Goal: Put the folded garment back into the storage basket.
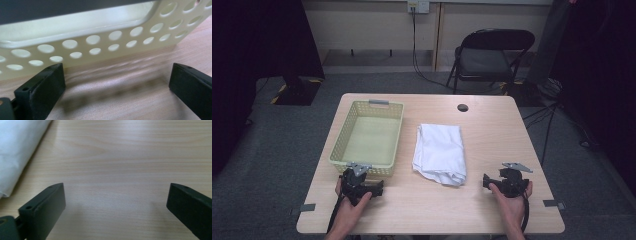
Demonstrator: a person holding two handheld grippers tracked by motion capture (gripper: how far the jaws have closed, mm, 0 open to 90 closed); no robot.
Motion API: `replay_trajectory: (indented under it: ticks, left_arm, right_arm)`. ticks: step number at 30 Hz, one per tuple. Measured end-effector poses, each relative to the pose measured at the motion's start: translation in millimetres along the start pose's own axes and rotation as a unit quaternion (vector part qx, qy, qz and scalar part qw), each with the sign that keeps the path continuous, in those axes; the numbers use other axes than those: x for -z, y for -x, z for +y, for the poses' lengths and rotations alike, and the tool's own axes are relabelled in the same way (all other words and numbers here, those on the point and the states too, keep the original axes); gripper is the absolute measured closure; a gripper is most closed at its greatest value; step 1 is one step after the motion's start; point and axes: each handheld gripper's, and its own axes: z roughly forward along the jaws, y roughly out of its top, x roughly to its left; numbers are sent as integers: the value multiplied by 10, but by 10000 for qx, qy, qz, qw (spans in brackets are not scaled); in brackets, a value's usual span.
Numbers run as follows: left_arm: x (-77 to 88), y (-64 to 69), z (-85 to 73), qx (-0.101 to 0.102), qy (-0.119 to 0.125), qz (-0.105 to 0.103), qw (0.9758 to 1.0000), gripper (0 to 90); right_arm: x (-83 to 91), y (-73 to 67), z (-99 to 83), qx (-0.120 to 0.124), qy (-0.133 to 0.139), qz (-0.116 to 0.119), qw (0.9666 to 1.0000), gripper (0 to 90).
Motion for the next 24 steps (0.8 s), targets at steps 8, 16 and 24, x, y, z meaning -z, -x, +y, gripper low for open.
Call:
replay_trajectory:
  ticks: [8,16,24]
  left_arm:
    - [0,0,0,0,0,0,10000,0]
    - [0,0,0,-2,-1,0,10000,0]
    - [0,0,0,-1,-1,0,10000,0]
  right_arm:
    - [53,-30,11,-52,137,320,9994,42]
    - [130,-95,31,-1,271,374,9989,50]
    - [163,-167,53,150,308,484,9982,44]
